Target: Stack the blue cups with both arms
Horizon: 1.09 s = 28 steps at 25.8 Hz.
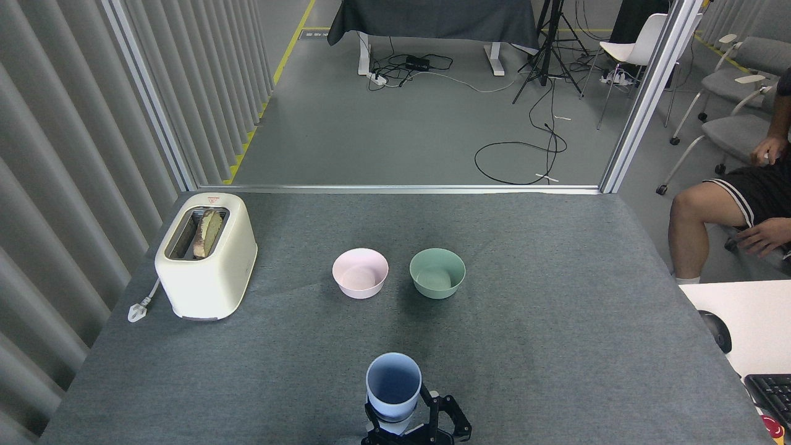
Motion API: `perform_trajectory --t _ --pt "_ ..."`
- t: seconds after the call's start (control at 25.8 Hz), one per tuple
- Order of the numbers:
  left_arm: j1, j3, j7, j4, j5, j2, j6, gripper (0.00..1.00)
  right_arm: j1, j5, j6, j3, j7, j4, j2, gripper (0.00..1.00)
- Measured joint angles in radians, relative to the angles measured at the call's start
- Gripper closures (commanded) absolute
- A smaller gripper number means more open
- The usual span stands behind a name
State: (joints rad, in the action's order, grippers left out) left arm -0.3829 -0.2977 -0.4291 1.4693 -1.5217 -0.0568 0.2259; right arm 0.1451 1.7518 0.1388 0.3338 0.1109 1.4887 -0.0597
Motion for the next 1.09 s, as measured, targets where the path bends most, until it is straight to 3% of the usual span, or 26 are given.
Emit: perform_trajectory --t 0.31,0.74,0.85,1.09 --pt "0.0 0.006 0.0 0.0 0.001 -0.001 0.0 0.0 0.001 -0.005 0.01 0.002 0.022 0.02 0.0 0.0" --pt "-0.002 0.008 0.0 0.001 0.001 -0.002 -0.002 0.0 0.0 -0.013 0.073 0.0 0.097 0.166 0.001 0.0" --pt "-0.003 0.008 0.0 0.003 0.001 -0.002 -0.002 0.0 0.003 -0.059 0.073 -0.034 0.144 0.193 0.005 0.0" --pt "-0.005 0.008 0.0 0.028 0.005 -0.003 -0.002 0.0 0.064 -0.166 0.071 -0.226 0.176 0.184 0.036 0.0"
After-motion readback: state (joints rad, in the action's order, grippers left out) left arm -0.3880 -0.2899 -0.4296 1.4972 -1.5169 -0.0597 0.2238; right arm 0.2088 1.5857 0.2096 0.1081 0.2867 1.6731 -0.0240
